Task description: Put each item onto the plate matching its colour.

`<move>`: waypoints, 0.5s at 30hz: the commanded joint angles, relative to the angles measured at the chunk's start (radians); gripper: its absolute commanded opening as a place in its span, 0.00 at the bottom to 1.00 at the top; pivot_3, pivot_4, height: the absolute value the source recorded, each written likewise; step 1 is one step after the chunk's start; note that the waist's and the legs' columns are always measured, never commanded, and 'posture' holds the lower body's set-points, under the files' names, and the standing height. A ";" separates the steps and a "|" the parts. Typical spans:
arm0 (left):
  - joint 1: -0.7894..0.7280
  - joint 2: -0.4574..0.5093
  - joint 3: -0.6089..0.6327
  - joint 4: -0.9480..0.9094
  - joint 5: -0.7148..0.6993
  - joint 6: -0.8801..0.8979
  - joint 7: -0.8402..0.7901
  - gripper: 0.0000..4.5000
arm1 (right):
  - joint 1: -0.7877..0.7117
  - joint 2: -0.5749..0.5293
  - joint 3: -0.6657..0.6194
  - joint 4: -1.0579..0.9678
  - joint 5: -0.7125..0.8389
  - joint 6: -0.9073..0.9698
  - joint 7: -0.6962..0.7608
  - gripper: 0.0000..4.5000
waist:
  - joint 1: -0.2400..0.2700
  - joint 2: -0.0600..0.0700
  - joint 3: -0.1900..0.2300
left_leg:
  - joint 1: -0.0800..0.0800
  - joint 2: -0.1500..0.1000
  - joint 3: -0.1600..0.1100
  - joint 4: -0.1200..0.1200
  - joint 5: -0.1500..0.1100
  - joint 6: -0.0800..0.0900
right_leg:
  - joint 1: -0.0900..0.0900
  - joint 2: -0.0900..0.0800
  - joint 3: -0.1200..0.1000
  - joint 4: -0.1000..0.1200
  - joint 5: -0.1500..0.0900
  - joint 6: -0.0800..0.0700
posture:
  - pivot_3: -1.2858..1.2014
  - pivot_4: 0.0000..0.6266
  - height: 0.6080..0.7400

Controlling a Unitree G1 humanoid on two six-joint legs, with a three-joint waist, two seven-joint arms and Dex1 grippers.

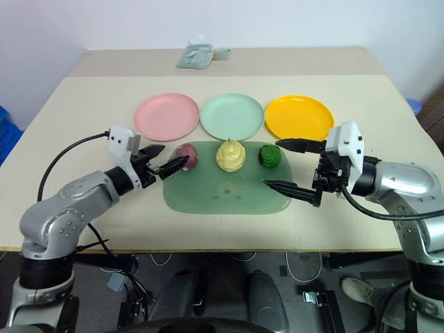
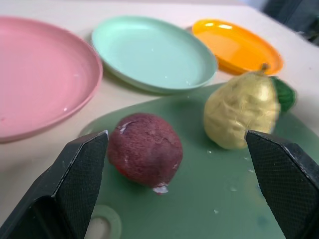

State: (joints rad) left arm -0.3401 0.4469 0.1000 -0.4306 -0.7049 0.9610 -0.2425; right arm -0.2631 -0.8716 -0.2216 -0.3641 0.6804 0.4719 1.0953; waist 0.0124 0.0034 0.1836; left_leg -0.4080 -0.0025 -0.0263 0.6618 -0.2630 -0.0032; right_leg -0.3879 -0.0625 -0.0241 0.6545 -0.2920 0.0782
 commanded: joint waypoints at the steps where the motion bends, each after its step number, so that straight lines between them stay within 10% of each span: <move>1: -0.046 -0.022 0.006 0.014 0.015 0.056 0.057 1.00 | -0.064 -0.023 0.011 0.028 -0.011 -0.007 0.019 0.99 | 0.000 0.000 0.000 | 0.000 0.000 0.000 0.000 0.000 0.000 | 0.000 0.000 0.000 0.000 0.000 0.000 | 0.52 0.24 1.00; 15: -0.187 -0.163 -0.063 0.199 0.113 0.128 0.120 1.00 | -0.126 -0.022 0.048 0.046 -0.029 0.051 0.004 0.99 | 0.002 -0.001 0.000 | -0.001 -0.002 0.000 0.001 0.001 -0.002 | 0.000 -0.002 0.001 0.000 0.001 0.002 | 0.52 0.24 1.00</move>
State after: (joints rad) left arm -0.5095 0.2849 0.0413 -0.2348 -0.6128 1.1078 -0.1206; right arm -0.3731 -0.8851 -0.1621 -0.2999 0.6443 0.5200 1.1031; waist 0.0140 0.0026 0.1839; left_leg -0.4090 -0.0042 -0.0263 0.6626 -0.2620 -0.0051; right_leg -0.3881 -0.0642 -0.0234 0.6547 -0.2906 0.0805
